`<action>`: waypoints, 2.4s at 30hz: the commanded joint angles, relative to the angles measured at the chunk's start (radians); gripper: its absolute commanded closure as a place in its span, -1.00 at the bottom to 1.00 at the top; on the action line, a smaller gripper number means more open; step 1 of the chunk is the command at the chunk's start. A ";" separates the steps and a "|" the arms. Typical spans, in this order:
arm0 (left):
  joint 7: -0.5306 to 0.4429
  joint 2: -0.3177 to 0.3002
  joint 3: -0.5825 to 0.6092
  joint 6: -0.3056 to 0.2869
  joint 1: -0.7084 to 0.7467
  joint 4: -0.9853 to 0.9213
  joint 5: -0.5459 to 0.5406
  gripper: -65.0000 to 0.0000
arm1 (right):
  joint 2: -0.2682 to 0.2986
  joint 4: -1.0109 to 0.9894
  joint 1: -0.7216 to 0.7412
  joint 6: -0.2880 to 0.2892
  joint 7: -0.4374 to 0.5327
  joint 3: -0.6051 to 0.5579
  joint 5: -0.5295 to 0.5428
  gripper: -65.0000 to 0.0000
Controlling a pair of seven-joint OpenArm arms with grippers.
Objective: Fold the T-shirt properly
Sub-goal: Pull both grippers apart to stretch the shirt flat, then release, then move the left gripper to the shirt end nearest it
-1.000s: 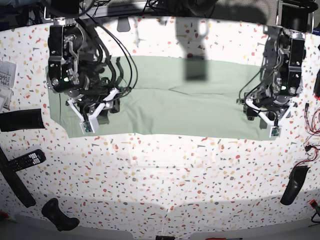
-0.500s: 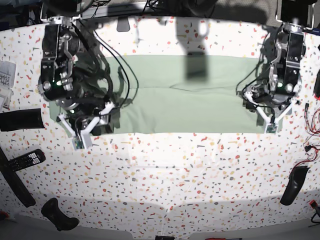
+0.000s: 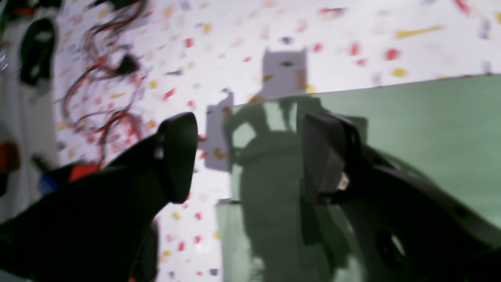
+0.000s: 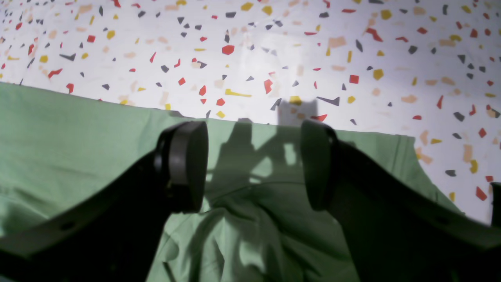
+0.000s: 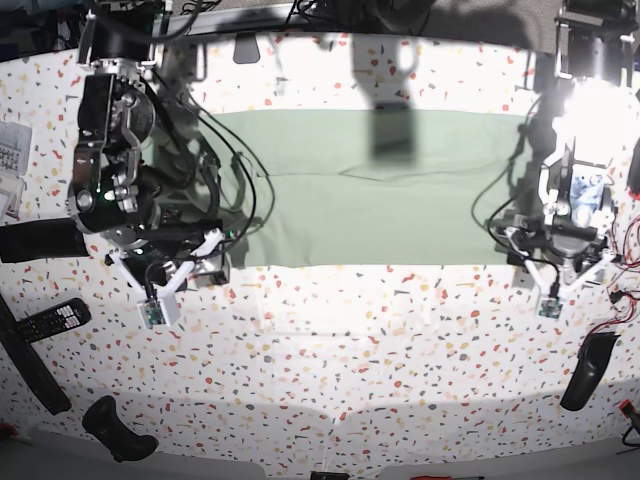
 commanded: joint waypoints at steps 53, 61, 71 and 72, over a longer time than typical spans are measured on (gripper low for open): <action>0.007 -0.269 -0.523 -0.698 0.034 -0.644 -1.125 -0.39 | 0.003 0.264 -0.494 0.228 0.112 0.475 0.254 -0.11; -0.007 -0.264 -0.523 -0.725 0.071 -0.704 -1.092 -0.39 | 0.003 0.265 -0.493 0.228 0.115 0.475 0.255 -0.11; 0.023 -0.172 -0.523 -0.725 0.124 -0.695 -1.136 -0.39 | 0.003 0.266 -0.474 0.228 0.119 0.475 0.255 -0.11; 0.036 -0.163 -0.523 -0.725 0.124 -0.687 -1.136 -0.39 | 0.003 0.266 -0.470 0.228 0.117 0.475 0.255 -0.11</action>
